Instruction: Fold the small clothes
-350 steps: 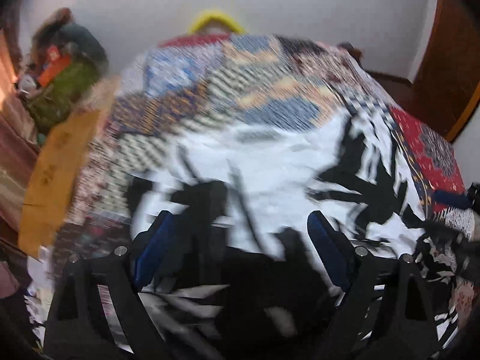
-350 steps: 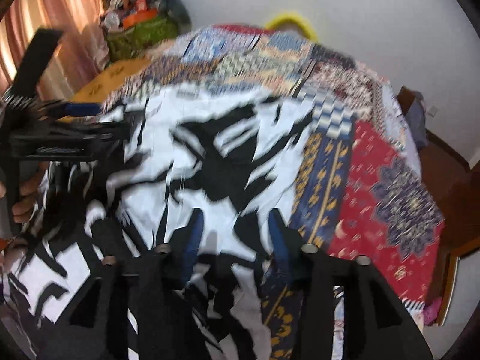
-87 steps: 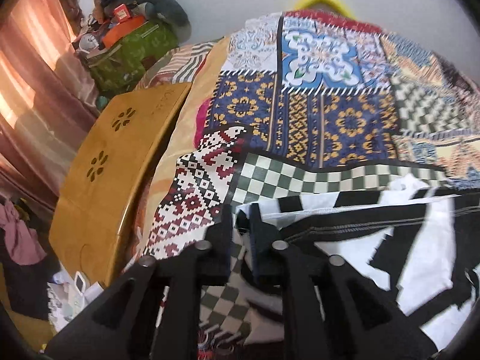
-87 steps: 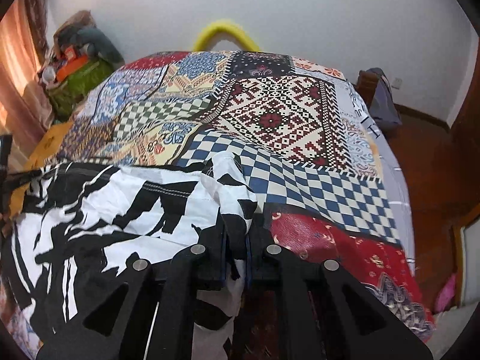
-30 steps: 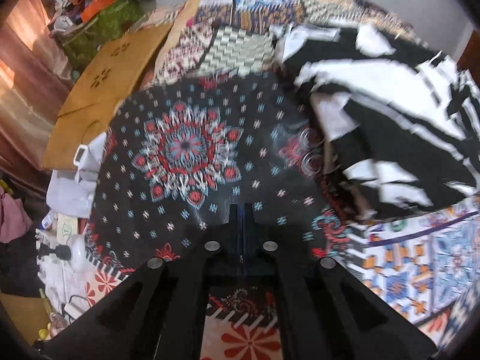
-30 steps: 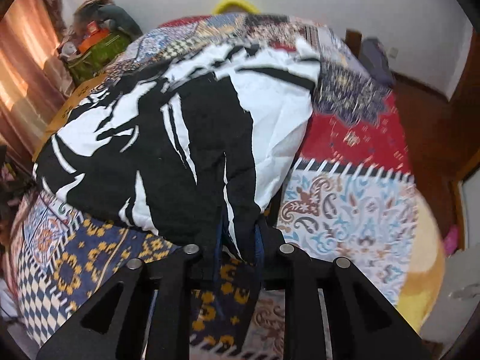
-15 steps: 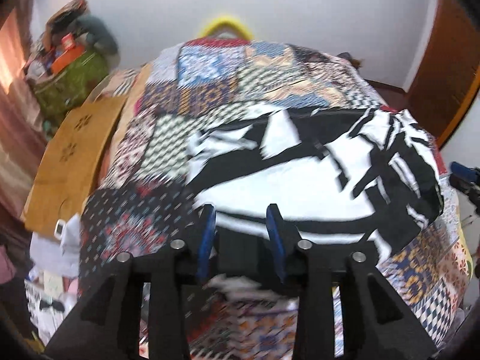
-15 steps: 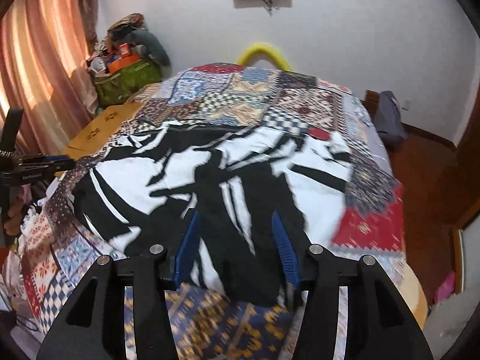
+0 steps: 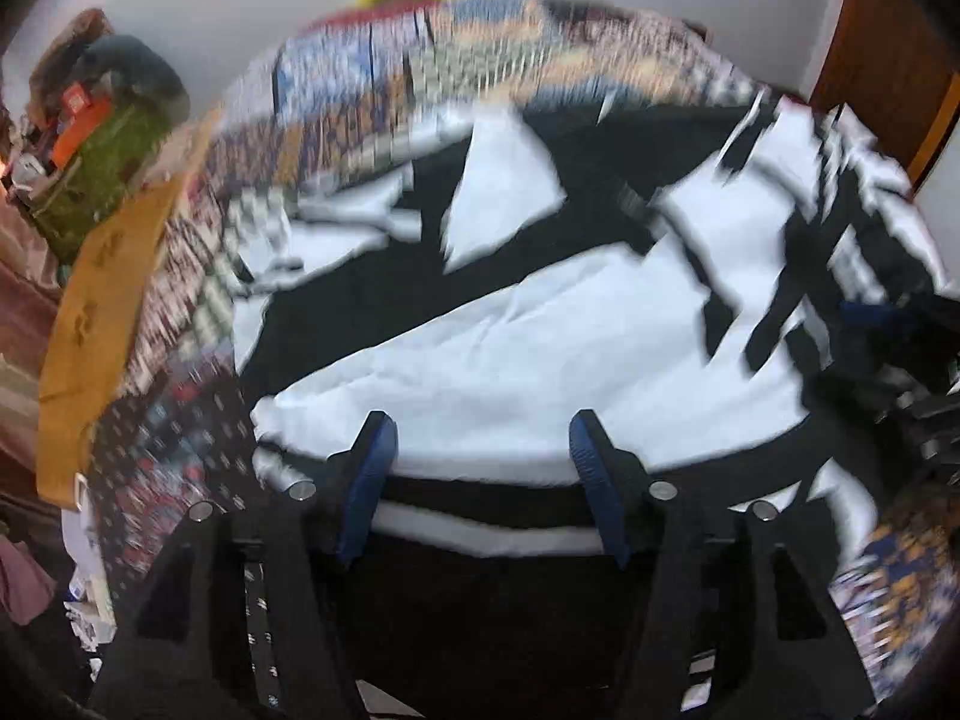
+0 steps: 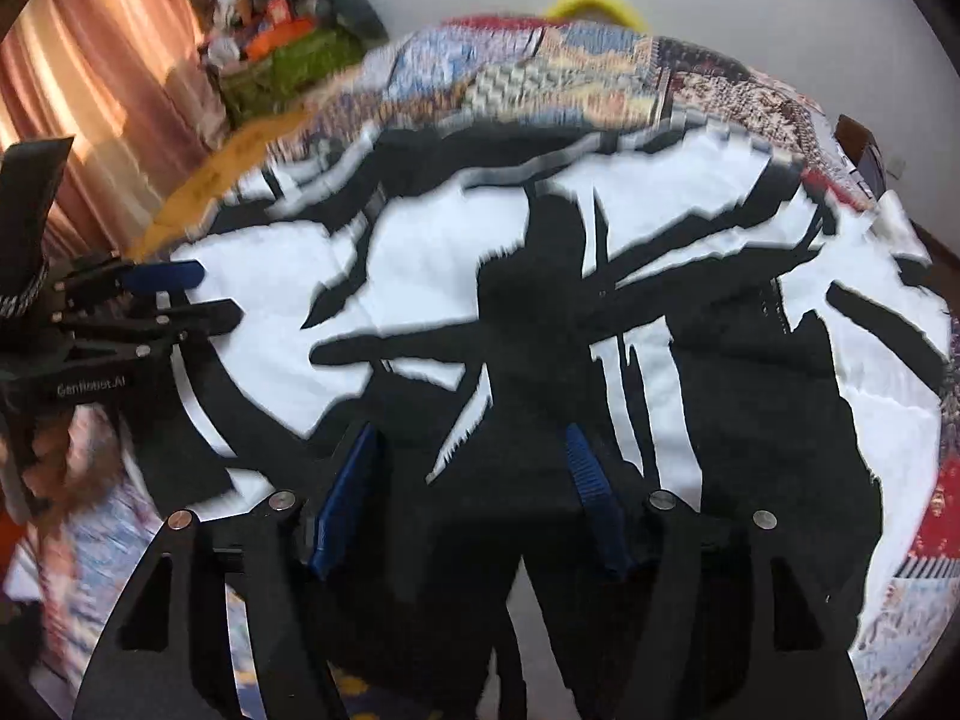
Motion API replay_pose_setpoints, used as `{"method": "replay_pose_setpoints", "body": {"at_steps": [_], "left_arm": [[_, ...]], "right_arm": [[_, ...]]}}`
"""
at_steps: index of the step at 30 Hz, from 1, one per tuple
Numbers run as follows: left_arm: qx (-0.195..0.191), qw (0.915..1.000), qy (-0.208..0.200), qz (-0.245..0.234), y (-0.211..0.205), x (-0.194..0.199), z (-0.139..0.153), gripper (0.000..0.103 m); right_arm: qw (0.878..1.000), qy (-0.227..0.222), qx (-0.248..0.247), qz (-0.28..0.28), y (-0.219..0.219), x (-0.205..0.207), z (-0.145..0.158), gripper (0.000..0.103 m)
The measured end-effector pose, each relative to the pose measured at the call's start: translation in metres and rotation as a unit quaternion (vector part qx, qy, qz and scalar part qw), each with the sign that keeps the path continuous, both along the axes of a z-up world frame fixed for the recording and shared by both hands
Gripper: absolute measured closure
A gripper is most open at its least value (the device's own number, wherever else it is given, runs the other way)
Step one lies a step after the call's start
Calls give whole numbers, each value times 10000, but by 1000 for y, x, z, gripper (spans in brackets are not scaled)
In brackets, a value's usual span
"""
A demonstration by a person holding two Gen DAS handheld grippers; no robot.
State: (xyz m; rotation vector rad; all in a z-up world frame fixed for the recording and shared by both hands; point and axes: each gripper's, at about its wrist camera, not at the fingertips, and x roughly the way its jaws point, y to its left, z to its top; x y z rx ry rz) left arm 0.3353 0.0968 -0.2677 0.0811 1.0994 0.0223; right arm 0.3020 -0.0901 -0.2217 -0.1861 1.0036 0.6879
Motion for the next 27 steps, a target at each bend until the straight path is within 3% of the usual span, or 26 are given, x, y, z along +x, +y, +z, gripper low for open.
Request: {"method": "replay_pose_setpoints", "body": {"at_steps": [2, 8, 14, 23, 27], "left_arm": [[77, 9999, -74, 22, 7, -5, -2, 28], [382, 9991, 11, 165, 29, -25, -1, 28], [231, 9989, -28, 402, 48, -44, 0, 27], [483, 9969, -123, 604, 54, -63, 4, 26], [454, 9952, -146, 853, 61, -70, 6, 27]], "right_arm": [[9997, -173, -95, 133, -3, -9, 0, 41], [9992, -200, -342, 2, -26, -20, 6, 40], [9987, -180, -365, -322, -59, -18, 9, 40], [9947, -235, -592, -803, -100, -21, 15, 40], [9913, 82, -511, -1207, -124, -16, 9, 40]]}}
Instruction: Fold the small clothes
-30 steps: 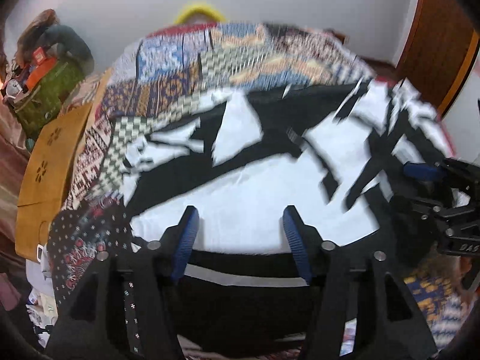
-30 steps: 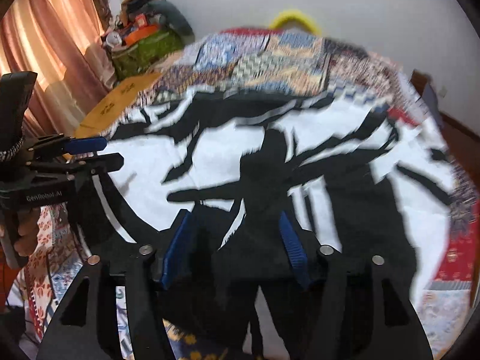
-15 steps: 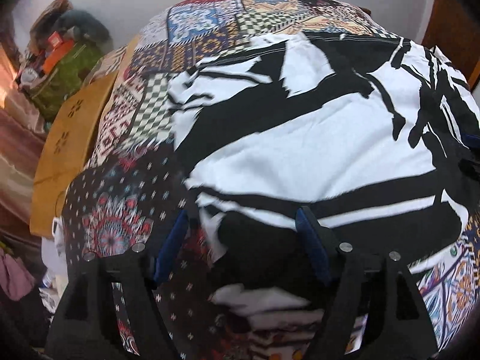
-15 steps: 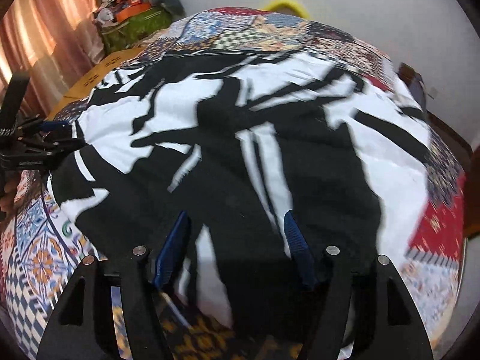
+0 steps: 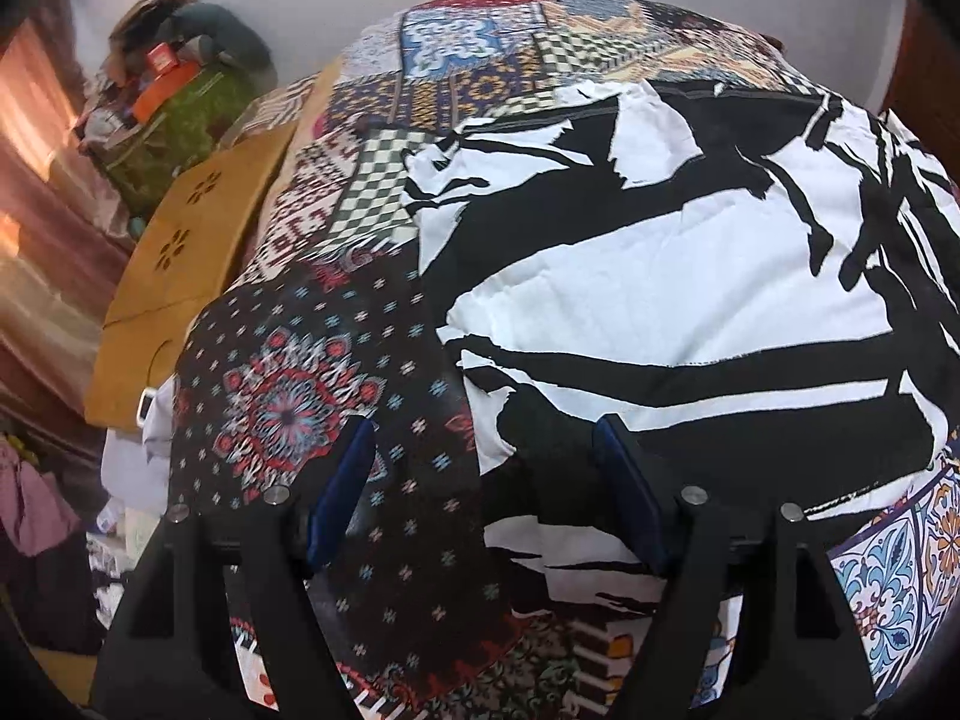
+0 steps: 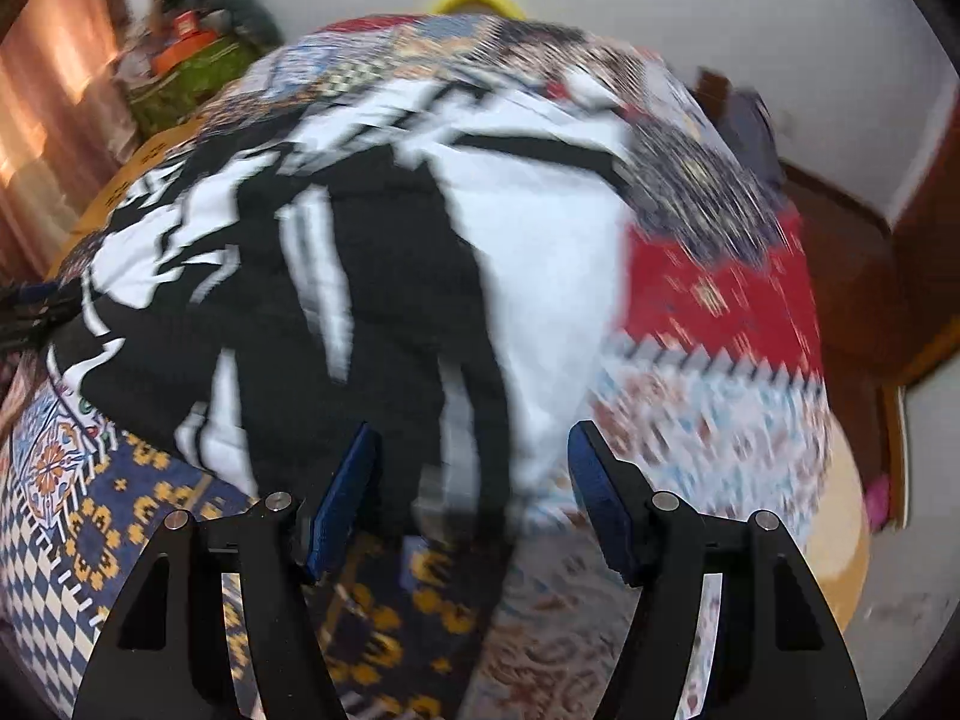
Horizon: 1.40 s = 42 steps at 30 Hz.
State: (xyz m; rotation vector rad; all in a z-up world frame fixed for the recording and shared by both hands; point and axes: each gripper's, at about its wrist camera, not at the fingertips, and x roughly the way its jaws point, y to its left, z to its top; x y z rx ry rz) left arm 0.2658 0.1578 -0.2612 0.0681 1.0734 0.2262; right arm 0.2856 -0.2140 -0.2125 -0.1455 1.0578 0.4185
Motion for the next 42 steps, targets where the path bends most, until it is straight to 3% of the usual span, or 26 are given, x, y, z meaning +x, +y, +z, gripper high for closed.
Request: {"method": "replay_pose_setpoints", "body": {"at_steps": [3, 14, 18, 21, 27, 31, 35, 38, 42], "left_arm": [[-96, 9998, -85, 142, 3, -4, 9, 27], [-554, 9950, -827, 41, -18, -41, 62, 26], [-1045, 9912, -797, 180, -18, -50, 59, 22], [-1464, 9876, -491, 288, -13, -55, 43, 22], [-2469, 9680, -19, 459, -8, -69, 10, 27], [-2892, 9561, -9, 477, -10, -68, 2, 27], [-3450, 9373, -29, 483, -9, -53, -3, 27], [-3659, 9294, -32, 477, -13, -36, -6, 27], [-3637, 9294, -83, 630, -17, -10, -9, 27]], "right_arm": [[9998, 53, 116, -118, -8, -1, 5, 40], [9952, -829, 325, 401, 36, -19, 68, 40], [9912, -939, 554, 749, 68, -24, 73, 39], [9893, -873, 607, 1004, 98, -27, 64, 39], [9896, -424, 405, 1313, 140, -28, 21, 39], [9895, -68, 161, 1434, 154, -27, -8, 39], [9889, 44, 229, 1470, 148, -26, -6, 38], [9888, 44, 269, 1467, 145, -26, -7, 37], [9889, 62, 313, 1451, 146, -26, -7, 37]]}}
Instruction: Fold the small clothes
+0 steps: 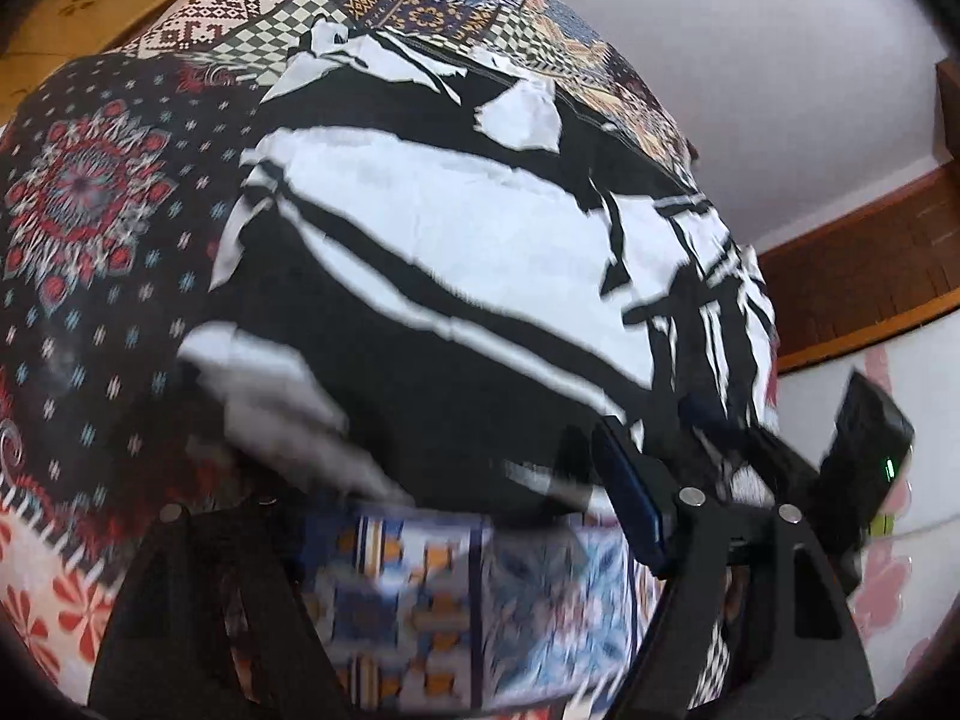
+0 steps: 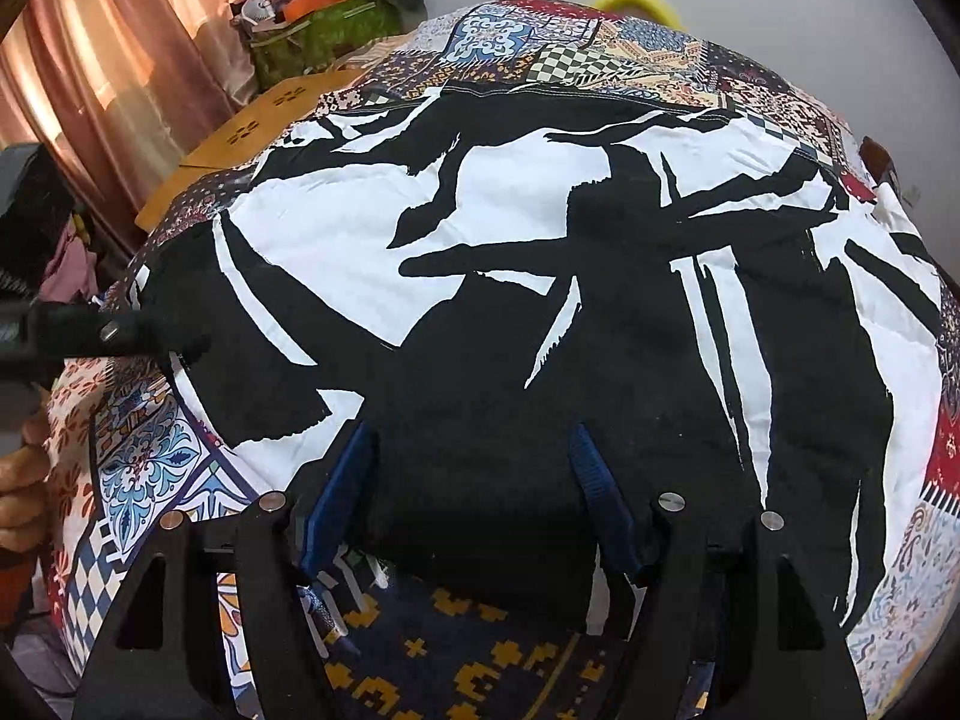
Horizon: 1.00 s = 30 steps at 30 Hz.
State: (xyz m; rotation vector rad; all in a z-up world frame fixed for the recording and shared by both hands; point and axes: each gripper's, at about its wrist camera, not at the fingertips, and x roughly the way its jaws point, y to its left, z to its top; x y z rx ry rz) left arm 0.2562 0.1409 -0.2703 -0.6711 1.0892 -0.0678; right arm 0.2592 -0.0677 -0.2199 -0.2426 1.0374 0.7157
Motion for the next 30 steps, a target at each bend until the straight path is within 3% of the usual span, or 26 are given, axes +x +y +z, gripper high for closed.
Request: {"method": "replay_pose_setpoints", "body": {"at_steps": [1, 4, 6, 9, 11, 16, 20, 23, 27, 30], "left_arm": [[1, 10000, 42, 69, 1, 5, -1, 27], [243, 9994, 154, 191, -1, 18, 2, 43], [610, 9977, 198, 213, -5, 24, 4, 65], [692, 9971, 117, 303, -2, 24, 4, 85], [730, 9967, -17, 349, 2, 17, 10, 89], [990, 9936, -217, 503, 14, -18, 28, 90], [961, 9942, -79, 478, 29, -46, 23, 90], [885, 9942, 160, 588, 38, -51, 11, 85], [588, 9943, 319, 829, 48, -46, -3, 79], [752, 9922, 304, 950, 52, -39, -4, 76]], "right_arm": [[10000, 4, 8, -5, 0, 0, 0, 37], [10000, 11, 8, -13, -1, -1, 0, 37], [10000, 20, 12, -15, -1, -1, 0, 37], [10000, 18, -30, 11, -1, -3, 1, 37], [9999, 12, -84, 55, -2, -4, 3, 37], [9999, -111, -33, -85, -15, -10, 19, 37], [9993, -258, 46, -279, -35, -15, 31, 37], [9987, -341, -159, -348, -42, -17, 27, 37], [9988, -106, -275, -395, -44, -11, 10, 36], [9988, -105, -273, -396, -42, -13, 7, 36]]}}
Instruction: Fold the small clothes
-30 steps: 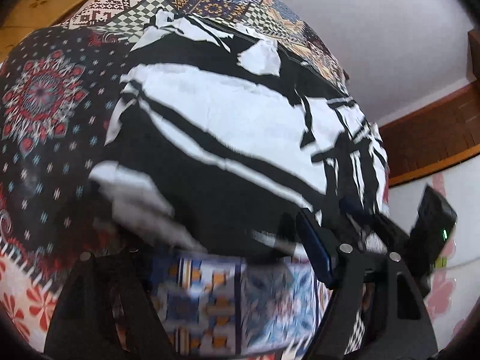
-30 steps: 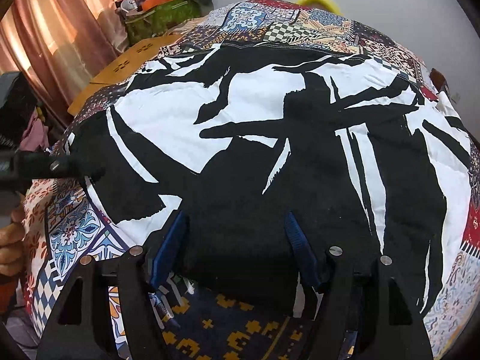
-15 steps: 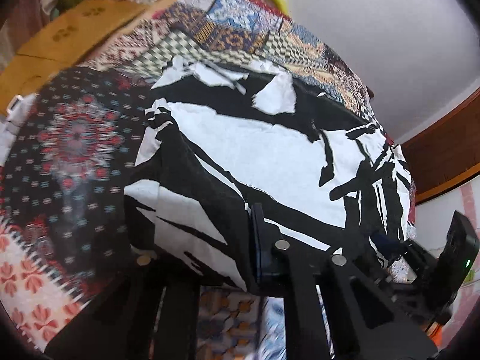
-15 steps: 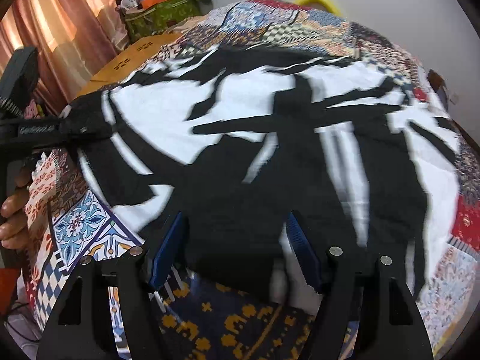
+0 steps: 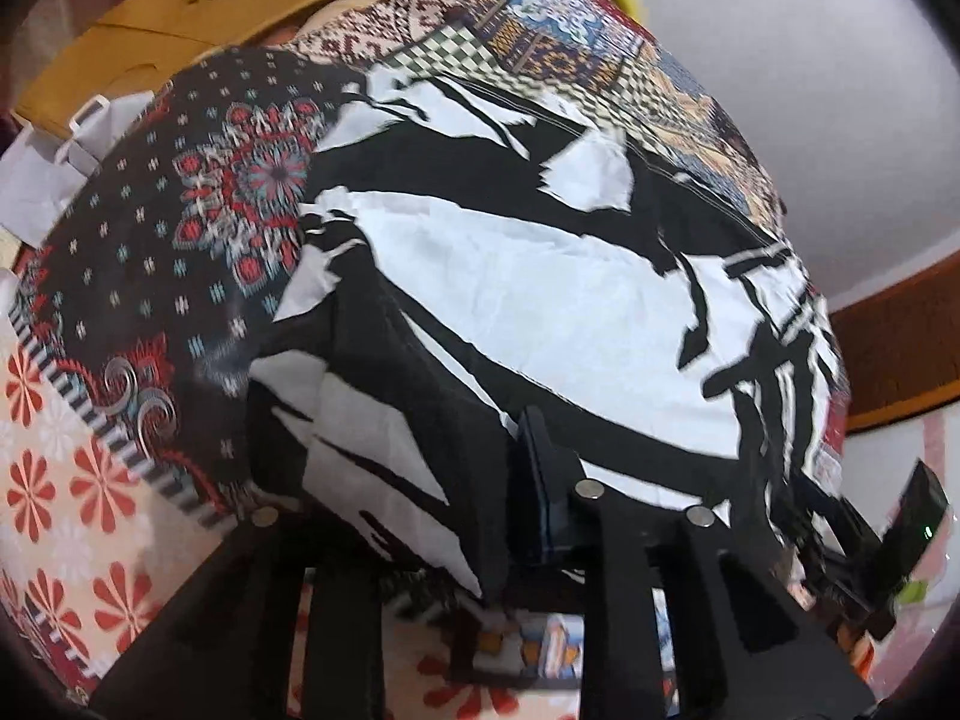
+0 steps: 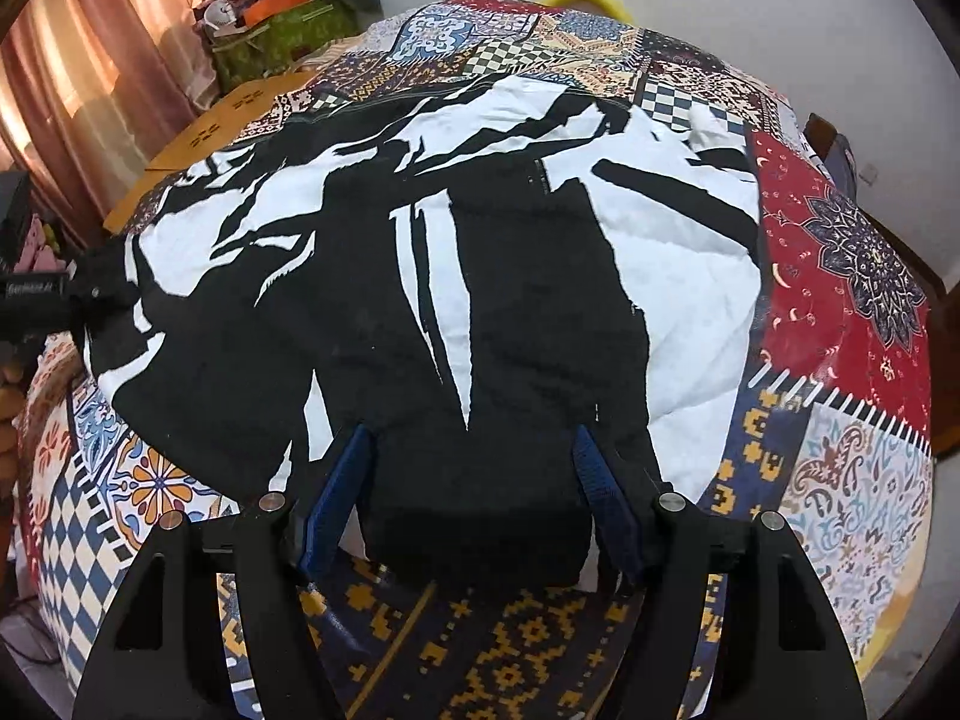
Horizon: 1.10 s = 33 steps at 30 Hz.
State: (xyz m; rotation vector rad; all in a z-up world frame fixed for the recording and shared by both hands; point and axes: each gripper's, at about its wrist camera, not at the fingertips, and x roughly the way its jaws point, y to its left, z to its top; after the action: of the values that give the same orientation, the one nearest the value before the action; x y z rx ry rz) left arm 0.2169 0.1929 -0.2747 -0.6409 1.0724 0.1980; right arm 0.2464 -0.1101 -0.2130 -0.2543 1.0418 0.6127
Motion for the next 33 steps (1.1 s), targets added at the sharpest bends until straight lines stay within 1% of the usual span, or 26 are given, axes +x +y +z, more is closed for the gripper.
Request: {"method": "replay_pose_setpoints", "body": {"at_steps": [1, 3, 4, 6, 8, 10, 11, 12, 13, 14, 15, 16, 18, 20, 22, 23, 25, 27, 28, 30, 32, 33], "left_arm": [[113, 9999, 17, -4, 1, 3, -1, 74], [229, 9997, 61, 33, 5, 6, -4, 69], [256, 9996, 83, 82, 8, 6, -5, 68], [296, 9992, 147, 219, 17, 7, -7, 56], [321, 9987, 150, 368, 26, 5, -7, 54], [358, 9986, 152, 358, 32, 7, -9, 57], [363, 9988, 121, 292, 33, 10, -9, 67], [378, 9990, 104, 208, 32, 11, -8, 73], [499, 9987, 67, 115, 29, 12, -4, 74], [714, 9974, 11, 41, 25, 13, 2, 77], [964, 9953, -35, -23, 20, 14, 9, 79], [1234, 9923, -84, -78, 15, 15, 17, 80], [1828, 9828, -240, -132, 5, 17, 40, 81], [2234, 9738, -401, -122, -3, 23, 64, 82], [2517, 9658, -600, -157, -10, 30, 90, 83], [2608, 9625, -719, -195, -16, 34, 103, 83], [2771, 9550, -1009, -311, -31, 41, 130, 84], [2826, 9466, -1452, -550, -62, 52, 163, 84], [2826, 9433, -1613, -663, -76, 55, 173, 84], [2816, 9308, -2042, -1120, -122, 63, 197, 84], [2765, 9186, -2304, -1632, -166, 68, 207, 84], [2729, 9143, -2361, -1838, -184, 72, 207, 84]], "right_arm": [[10000, 22, 25, 6, 1, 0, 0, 34], [9999, 70, 68, 43, 3, -1, 0, 33], [9999, 85, 80, 74, 4, -1, 1, 33], [9998, 97, 131, 127, 6, -4, 0, 32], [9998, 67, 137, 145, 8, -7, -1, 31], [9997, 84, 190, 135, 6, -7, -2, 30], [9996, 115, 246, 126, 4, -6, -2, 30], [9994, 130, 284, 122, 3, -6, -2, 30], [9993, 135, 315, 116, 3, -6, -1, 30], [9992, 133, 368, 99, 1, -6, 0, 31], [9990, 111, 437, 63, 0, -8, 2, 33], [9985, 76, 532, 30, -4, -9, 5, 33], [9975, -113, 693, -90, -16, -12, 15, 33], [9969, -324, 671, -257, -30, -13, 22, 33], [9962, -451, 616, -413, -44, -12, 25, 33], [9961, -450, 589, -480, -51, -10, 24, 33], [9967, -298, 491, -575, -60, -5, 15, 33], [9975, -67, 401, -576, -64, 0, 1, 33], [9976, 29, 409, -566, -64, 1, -6, 33], [9972, 97, 471, -577, -64, 1, -12, 33], [9967, 144, 541, -584, -65, 2, -12, 33], [9965, 175, 567, -591, -66, 4, -11, 33]]}}
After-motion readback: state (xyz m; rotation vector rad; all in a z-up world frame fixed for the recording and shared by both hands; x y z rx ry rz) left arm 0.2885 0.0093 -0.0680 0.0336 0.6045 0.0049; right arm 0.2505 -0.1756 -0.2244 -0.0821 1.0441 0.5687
